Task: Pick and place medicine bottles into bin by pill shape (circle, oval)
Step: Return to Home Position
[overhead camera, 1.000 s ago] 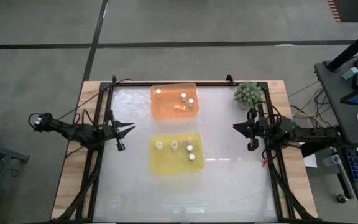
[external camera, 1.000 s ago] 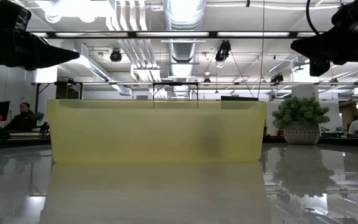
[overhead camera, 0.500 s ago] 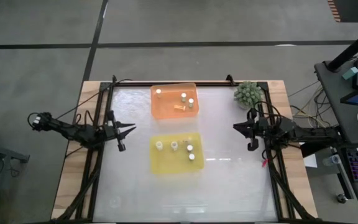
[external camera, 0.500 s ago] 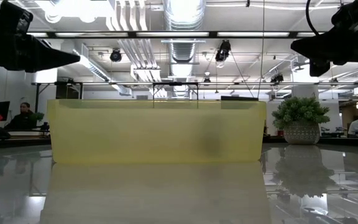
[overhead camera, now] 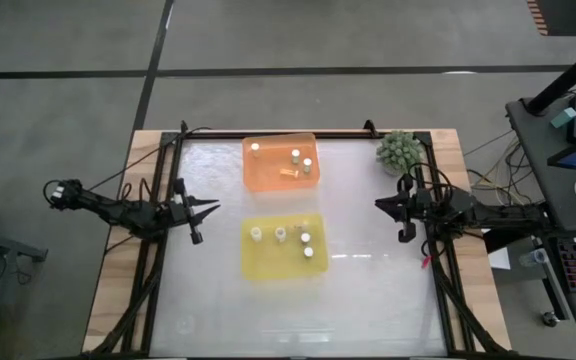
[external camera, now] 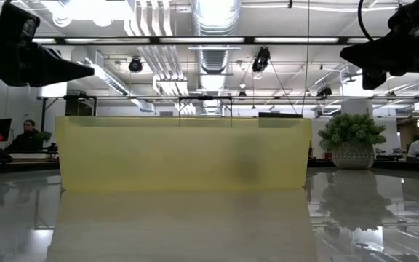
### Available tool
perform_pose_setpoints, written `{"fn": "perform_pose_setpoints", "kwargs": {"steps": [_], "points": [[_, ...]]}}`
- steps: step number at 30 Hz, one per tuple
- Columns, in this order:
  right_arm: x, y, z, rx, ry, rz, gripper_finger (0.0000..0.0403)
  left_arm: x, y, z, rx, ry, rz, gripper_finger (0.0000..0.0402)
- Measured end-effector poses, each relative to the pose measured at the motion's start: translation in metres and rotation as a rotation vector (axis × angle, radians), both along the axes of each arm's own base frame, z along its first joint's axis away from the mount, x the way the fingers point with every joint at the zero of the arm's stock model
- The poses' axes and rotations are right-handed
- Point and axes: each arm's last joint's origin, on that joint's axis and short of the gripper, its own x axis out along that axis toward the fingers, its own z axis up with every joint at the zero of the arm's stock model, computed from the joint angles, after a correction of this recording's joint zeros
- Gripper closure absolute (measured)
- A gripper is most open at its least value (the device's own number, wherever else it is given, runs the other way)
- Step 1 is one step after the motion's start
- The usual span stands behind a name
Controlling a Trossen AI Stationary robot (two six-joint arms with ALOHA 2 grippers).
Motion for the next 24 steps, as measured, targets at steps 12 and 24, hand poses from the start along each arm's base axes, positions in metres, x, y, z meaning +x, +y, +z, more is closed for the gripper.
{"fn": "perform_pose_setpoints", "kwargs": {"steps": [12, 24], "points": [[0.0, 0.0, -0.0001, 0.0, 0.0, 0.0, 0.0374, 0.0018, -0.0006, -0.0026, 0.01, 0.031, 0.0, 0.0359], [0.0001, 0.0, -0.0003, 0.0, 0.001, 0.0, 0.0374, 0.0031, -0.0011, -0.0047, 0.018, 0.055, 0.0, 0.0359]]}}
